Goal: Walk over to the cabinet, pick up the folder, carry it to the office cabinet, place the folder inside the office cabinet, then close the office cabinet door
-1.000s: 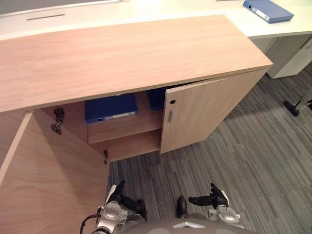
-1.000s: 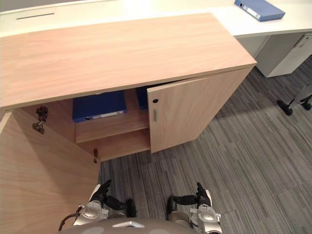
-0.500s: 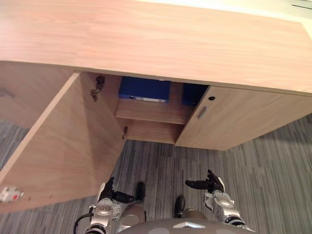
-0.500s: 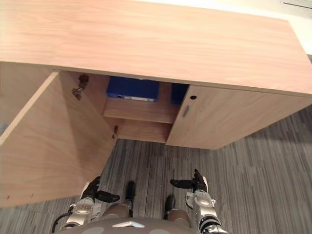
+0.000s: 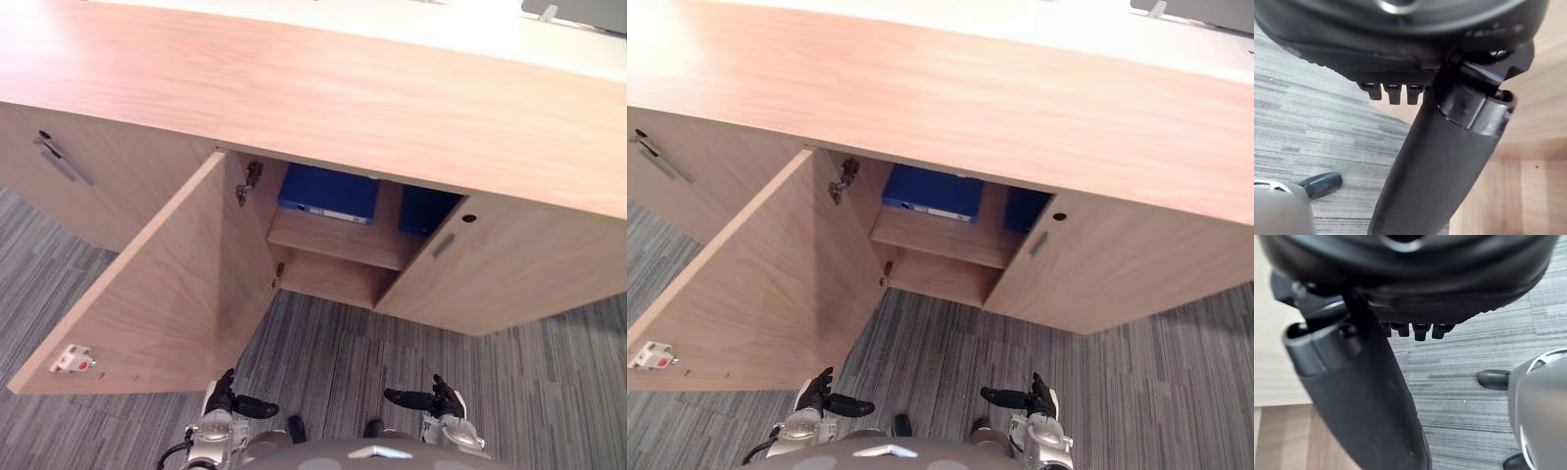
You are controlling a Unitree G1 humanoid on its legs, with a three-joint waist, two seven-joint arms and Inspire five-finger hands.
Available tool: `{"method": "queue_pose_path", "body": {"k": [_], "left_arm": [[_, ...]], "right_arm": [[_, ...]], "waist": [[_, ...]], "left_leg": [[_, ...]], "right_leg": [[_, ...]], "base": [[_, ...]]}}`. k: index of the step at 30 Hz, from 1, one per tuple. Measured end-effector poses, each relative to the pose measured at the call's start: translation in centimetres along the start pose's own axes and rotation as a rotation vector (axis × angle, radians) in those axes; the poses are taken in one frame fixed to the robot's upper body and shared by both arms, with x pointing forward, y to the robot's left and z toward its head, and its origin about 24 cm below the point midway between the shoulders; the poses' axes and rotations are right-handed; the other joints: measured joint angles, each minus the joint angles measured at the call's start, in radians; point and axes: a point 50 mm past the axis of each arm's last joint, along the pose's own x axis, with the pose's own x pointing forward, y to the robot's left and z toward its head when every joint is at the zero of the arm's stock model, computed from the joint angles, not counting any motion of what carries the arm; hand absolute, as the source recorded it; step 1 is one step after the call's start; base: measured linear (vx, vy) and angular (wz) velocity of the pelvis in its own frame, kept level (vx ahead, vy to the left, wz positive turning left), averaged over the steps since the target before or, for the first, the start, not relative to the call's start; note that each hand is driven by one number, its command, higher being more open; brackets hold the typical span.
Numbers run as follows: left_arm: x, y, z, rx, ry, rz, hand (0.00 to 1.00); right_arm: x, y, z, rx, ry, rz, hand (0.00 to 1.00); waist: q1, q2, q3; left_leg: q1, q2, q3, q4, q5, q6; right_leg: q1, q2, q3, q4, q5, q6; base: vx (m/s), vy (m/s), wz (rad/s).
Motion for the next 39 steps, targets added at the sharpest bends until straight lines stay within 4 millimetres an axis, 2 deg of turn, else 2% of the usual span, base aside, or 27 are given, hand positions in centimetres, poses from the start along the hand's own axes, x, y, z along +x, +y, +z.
{"method": "queue_pose_path", "body": {"k": [7, 11, 12, 13, 14, 15, 16, 17, 19, 21, 22, 24, 32, 39], "left_arm": [[-0.4, 2.6, -2.0, -0.275, 0.083, 0.196, 1.00], [-0.6, 4.5, -2.6, -0.473, 0.112, 0.322, 1.00], [-0.7, 4.5, -2.9, -0.502, 0.123, 0.335, 1.00], [-0.8, 5.0, -3.0, -0.540, 0.128, 0.364, 1.00], [-0.7, 5.4, -2.7, -0.562, 0.118, 0.381, 1.00], [-0.6, 5.7, -2.4, -0.572, 0.109, 0.390, 1.00], [-0.5, 5.9, -2.0, -0.591, 0.098, 0.395, 1.00], [-0.4, 5.4, -1.8, -0.617, 0.100, 0.386, 1.00], [-0.3, 5.3, -1.6, -0.643, 0.091, 0.384, 1.00], [-0.4, 5.4, -1.9, -0.670, 0.104, 0.393, 1.00], [-0.5, 5.4, -2.1, -0.670, 0.108, 0.394, 1.00], [-0.5, 5.4, -2.0, -0.671, 0.105, 0.395, 1.00], [-0.8, 7.4, -2.8, -0.674, 0.103, 0.437, 1.00], [-0.9, 7.3, -3.4, -0.673, 0.114, 0.421, 1.00]], "right_arm": [[0.2, 0.1, 0.7, 0.004, -0.018, -0.023, 1.00], [0.1, -0.7, 0.1, 0.030, -0.001, -0.069, 1.00], [0.0, -1.0, 0.0, 0.027, 0.002, -0.076, 1.00], [-0.1, -1.0, -0.4, 0.027, 0.011, -0.079, 1.00], [-0.1, -0.9, -0.3, 0.029, 0.010, -0.077, 1.00], [-0.1, -0.8, -0.3, 0.029, 0.010, -0.077, 1.00], [-0.1, -1.0, -0.3, 0.028, 0.011, -0.082, 1.00], [0.0, -1.8, -0.3, 0.017, 0.009, -0.108, 1.00], [0.1, -2.7, 0.0, 0.005, -0.001, -0.136, 1.00], [0.1, -3.0, 0.1, -0.002, -0.004, -0.144, 1.00], [0.1, -3.1, 0.2, -0.003, -0.006, -0.147, 1.00], [0.3, -3.4, 0.9, -0.009, -0.024, -0.156, 1.00], [0.3, -2.5, 0.2, -0.009, 0.008, -0.126, 1.00], [0.2, -2.7, -0.4, -0.014, 0.037, -0.132, 1.00]], "waist": [[0.007, 0.002, -0.036], [0.008, 0.009, -0.041], [0.006, 0.031, -0.042], [0.005, 0.041, -0.057], [0.004, 0.032, -0.056], [0.004, 0.016, -0.053], [0.001, -0.002, -0.050], [0.002, 0.019, -0.059], [0.001, 0.043, -0.059], [0.003, 0.044, -0.055], [0.003, 0.042, -0.057], [0.004, 0.055, -0.063], [0.028, 0.021, -0.074], [0.028, 0.021, -0.077]], "left_leg": [[0.053, 0.030, -0.018, 0.034, -0.006, -0.010], [0.045, 0.062, -0.021, 0.168, -0.017, -0.025], [0.049, 0.080, -0.028, 0.177, -0.016, -0.025], [0.050, 0.101, -0.049, 0.164, -0.018, -0.022], [0.048, 0.103, -0.053, 0.160, -0.018, -0.023], [0.048, 0.093, -0.054, 0.159, -0.021, -0.028], [0.049, 0.079, -0.059, 0.160, -0.039, -0.048], [0.058, 0.099, -0.067, 0.159, -0.066, -0.059], [0.077, 0.114, -0.067, 0.153, -0.068, -0.066], [0.085, 0.116, -0.067, 0.173, -0.075, -0.075], [0.090, 0.116, -0.067, 0.159, -0.081, -0.082], [0.122, 0.116, -0.067, 0.086, -0.061, -0.080], [0.138, 0.100, -0.065, 0.090, -0.066, -0.079], [0.147, 0.101, -0.065, 0.086, -0.066, -0.079]], "right_leg": [[0.066, 0.019, 0.007, 0.040, 0.012, -0.016], [0.061, 0.016, 0.018, 0.178, 0.024, -0.026], [0.029, 0.025, 0.026, 0.242, 0.021, -0.025], [0.021, 0.065, 0.055, 0.156, -0.070, -0.015], [0.031, 0.087, 0.071, 0.027, -0.055, -0.028], [0.032, 0.090, 0.078, -0.041, 0.003, -0.043], [0.036, 0.079, 0.066, -0.064, 0.052, -0.046], [0.049, 0.095, 0.066, -0.078, 0.046, -0.046], [0.057, 0.109, 0.071, -0.071, 0.042, -0.052], [0.084, 0.107, 0.080, -0.070, 0.037, -0.059], [0.084, 0.107, 0.081, -0.068, 0.037, -0.059], [0.080, 0.112, 0.082, -0.063, 0.030, -0.051], [0.081, 0.094, 0.092, -0.035, 0.027, -0.047], [0.086, 0.095, 0.102, -0.038, 0.027, -0.046]], "base": [[0.09, -0.045, 0.20], [0.07, -0.023, 0.11], [0.10, -0.042, 0.04], [0.07, -0.061, 0.03], [0.00, -0.114, 0.06], [-0.04, -0.132, 0.14], [-0.01, -0.143, 0.17], [0.05, -0.081, 0.15], [0.07, -0.040, -0.03], [0.03, -0.009, -0.05], [0.02, 0.059, 0.01], [0.02, 0.112, 0.05], [-0.04, 0.073, 0.00], [-0.09, -0.002, -0.04]]}}
